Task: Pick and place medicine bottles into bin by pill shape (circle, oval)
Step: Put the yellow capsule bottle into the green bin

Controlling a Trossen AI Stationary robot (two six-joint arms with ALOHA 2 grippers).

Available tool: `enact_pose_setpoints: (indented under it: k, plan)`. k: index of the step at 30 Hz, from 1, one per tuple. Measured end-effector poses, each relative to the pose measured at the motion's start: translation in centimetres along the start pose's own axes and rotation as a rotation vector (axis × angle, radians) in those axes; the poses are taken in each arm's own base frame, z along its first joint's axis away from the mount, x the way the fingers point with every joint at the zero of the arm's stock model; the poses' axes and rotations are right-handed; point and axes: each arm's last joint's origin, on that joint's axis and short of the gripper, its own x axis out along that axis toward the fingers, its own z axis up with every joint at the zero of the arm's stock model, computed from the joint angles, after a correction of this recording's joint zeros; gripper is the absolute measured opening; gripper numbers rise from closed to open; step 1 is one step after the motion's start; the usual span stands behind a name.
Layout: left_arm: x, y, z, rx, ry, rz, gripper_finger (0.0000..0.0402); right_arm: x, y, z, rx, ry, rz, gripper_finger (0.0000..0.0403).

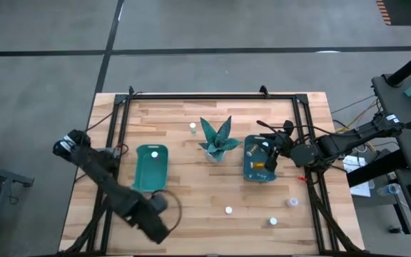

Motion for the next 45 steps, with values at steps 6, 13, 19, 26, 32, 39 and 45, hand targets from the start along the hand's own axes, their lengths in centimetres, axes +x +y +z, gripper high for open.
enact_pose_setpoints:
  k: [6, 13, 19, 26, 32, 39, 45]
  plan:
    - [-3.1, -1.2, 5.0, 0.197, -0.173, -0.067, 0.0096, 0.0, 0.0, 0.0, 0.001, 0.000, -0.001, 0.0151]
    - [-4.8, 0.1, 9.2, 0.345, -0.243, 0.025, 0.0096, 0.0, 0.0, 0.0, 0.003, 0.000, 0.000, 0.0151]
    - [-6.4, 1.7, 11.5, 0.440, -0.272, 0.054, 0.0096, 0.1, 0.0, -0.2, 0.009, 0.004, -0.001, 0.0150]
    - [-9.0, 5.6, 11.0, 0.374, -0.253, 0.277, 0.0096, 0.1, 0.0, -0.3, 0.005, 0.007, -0.001, 0.0150]
    - [-9.3, 8.3, 9.7, 0.267, -0.257, 0.318, 0.0096, 0.1, 0.1, -0.4, 0.002, 0.010, -0.002, 0.0150]
    - [-7.8, 11.0, 9.0, 0.186, -0.237, 0.358, 0.0096, 0.2, 0.1, -0.6, 0.003, 0.013, -0.002, 0.0150]
    - [-5.2, 12.4, 9.2, 0.150, -0.162, 0.373, 0.0096, 0.2, 0.1, -0.6, 0.004, 0.013, -0.002, 0.0150]
